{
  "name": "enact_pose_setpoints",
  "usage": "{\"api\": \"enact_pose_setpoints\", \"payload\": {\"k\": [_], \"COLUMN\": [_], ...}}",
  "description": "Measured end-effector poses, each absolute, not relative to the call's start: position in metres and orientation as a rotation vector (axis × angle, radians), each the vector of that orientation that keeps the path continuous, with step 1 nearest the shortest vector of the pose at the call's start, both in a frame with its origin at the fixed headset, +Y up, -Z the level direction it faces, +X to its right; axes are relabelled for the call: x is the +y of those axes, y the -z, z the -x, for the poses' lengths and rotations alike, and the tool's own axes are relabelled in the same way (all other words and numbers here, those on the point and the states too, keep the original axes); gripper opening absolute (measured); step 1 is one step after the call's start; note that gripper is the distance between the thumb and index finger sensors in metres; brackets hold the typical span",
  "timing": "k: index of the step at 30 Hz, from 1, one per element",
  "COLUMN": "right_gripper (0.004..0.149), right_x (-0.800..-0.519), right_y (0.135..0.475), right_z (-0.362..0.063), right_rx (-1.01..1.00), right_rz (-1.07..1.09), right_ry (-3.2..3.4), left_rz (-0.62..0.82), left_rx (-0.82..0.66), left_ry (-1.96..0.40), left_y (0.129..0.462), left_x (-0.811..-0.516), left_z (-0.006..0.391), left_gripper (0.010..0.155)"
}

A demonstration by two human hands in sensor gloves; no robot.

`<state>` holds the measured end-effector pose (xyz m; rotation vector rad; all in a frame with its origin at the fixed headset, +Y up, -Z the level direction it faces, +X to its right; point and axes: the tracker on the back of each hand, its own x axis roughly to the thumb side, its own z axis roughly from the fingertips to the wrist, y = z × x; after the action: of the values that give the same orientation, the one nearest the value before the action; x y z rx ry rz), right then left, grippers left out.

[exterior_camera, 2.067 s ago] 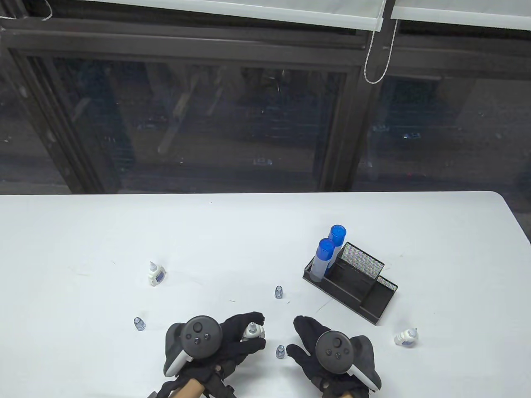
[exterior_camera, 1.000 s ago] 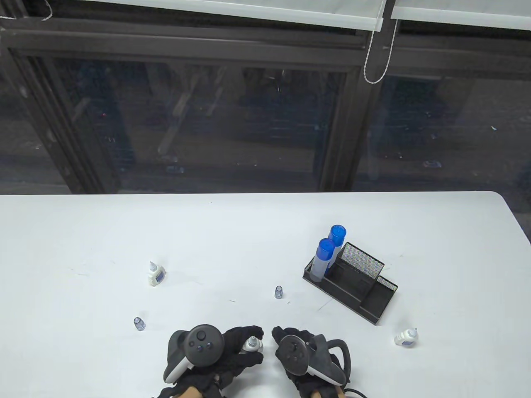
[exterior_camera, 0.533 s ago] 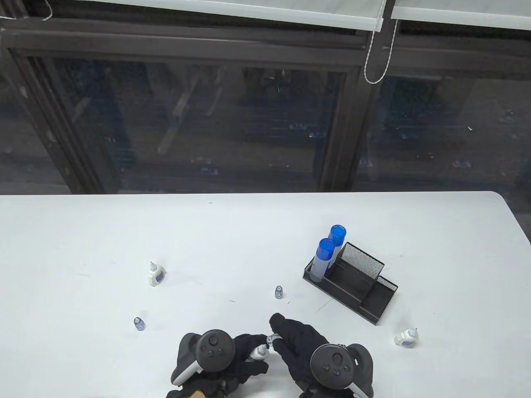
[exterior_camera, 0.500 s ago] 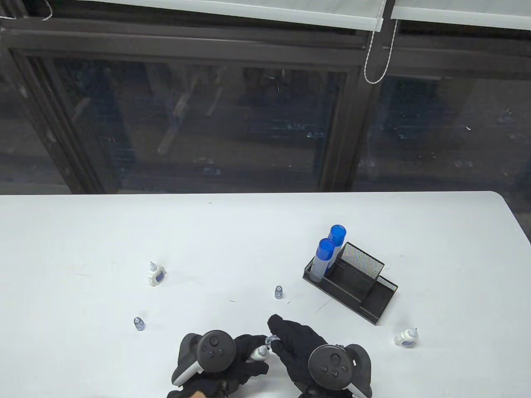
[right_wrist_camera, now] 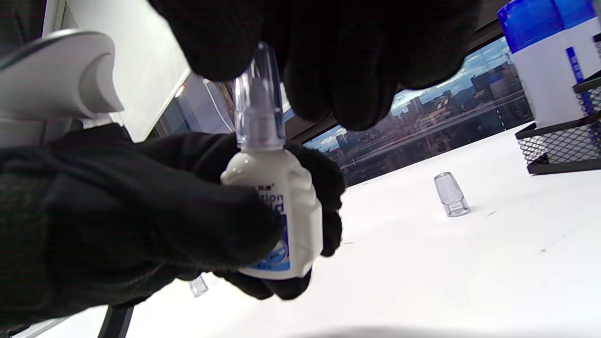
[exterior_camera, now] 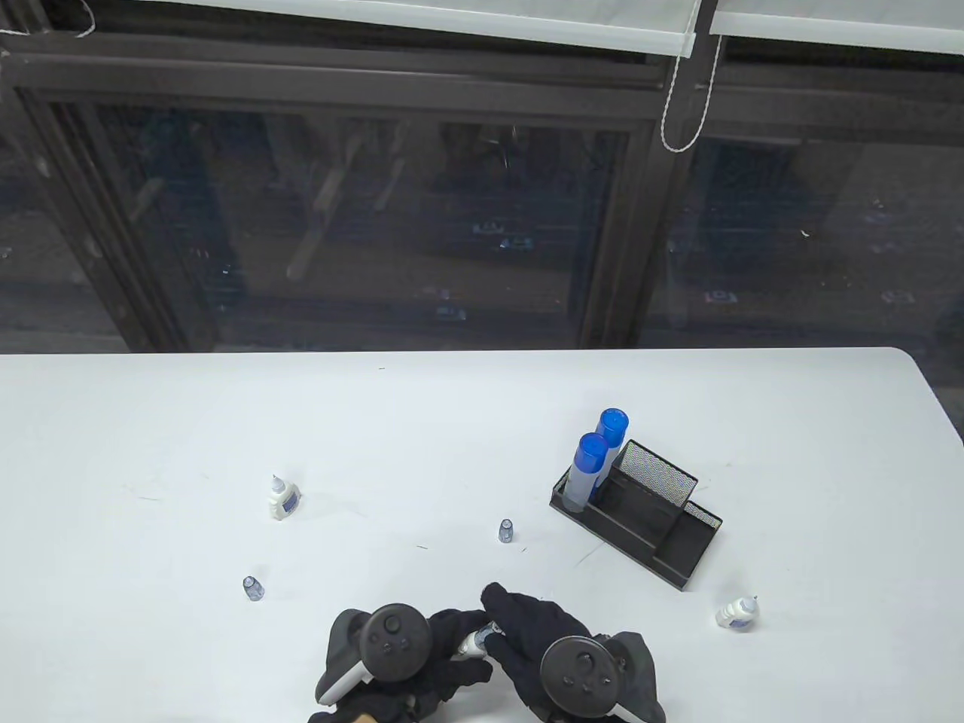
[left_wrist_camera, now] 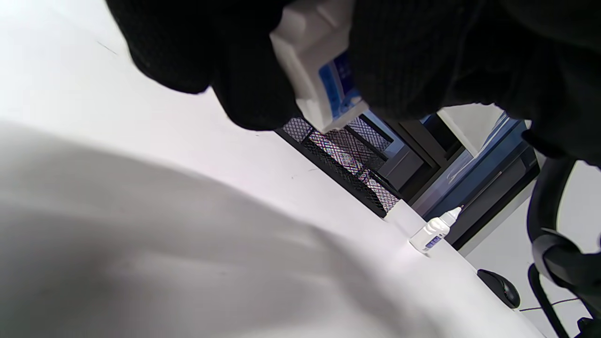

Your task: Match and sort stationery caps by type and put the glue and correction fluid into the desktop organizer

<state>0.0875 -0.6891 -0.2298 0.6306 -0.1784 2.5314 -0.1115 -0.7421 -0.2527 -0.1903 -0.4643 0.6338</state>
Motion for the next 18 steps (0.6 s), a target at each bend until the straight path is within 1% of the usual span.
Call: {"api": "enact_pose_setpoints", "payload": {"k": [8, 10, 12, 14, 15, 16, 18], "right_gripper": [0.048, 0.048, 0.047, 0.047, 0.047, 0.048, 0.048], "right_x": [-0.684, -0.684, -0.683, -0.684, -0.685, -0.687, -0.69], "right_y": [0.227, 0.226, 0.226, 0.226, 0.226, 0.228, 0.231], "right_z": [-0.088, -0.088, -0.087, -0.087, -0.088, -0.088, -0.089], "right_rx": [-0.312, -0.332, -0.329, -0.326, -0.32, -0.288, -0.228], "right_rz": [-0.586, -0.581, -0.588, -0.598, -0.587, -0.579, -0.586], "right_ry": [-2.509, -2.489, -2.5, -2.496, -2.479, -2.478, -2.5], "left_rz": [0.087, 0.087, 0.069, 0.083, 0.061, 0.071, 0.134], "left_rx": [-0.456, -0.455, -0.469, -0.465, -0.463, -0.457, -0.463], "left_ry": [-0.643, -0.64, -0.639, -0.633, -0.627, -0.612, -0.592], "left_y": [0.251, 0.251, 0.251, 0.25, 0.25, 0.251, 0.252], "left_x": [-0.732, -0.729, -0.728, -0.727, -0.727, -0.728, -0.732], "left_z": [0.108, 0.107, 0.106, 0.108, 0.108, 0.107, 0.107], "left_gripper": [0.059, 0.058, 0.058, 0.058, 0.058, 0.058, 0.059]}}
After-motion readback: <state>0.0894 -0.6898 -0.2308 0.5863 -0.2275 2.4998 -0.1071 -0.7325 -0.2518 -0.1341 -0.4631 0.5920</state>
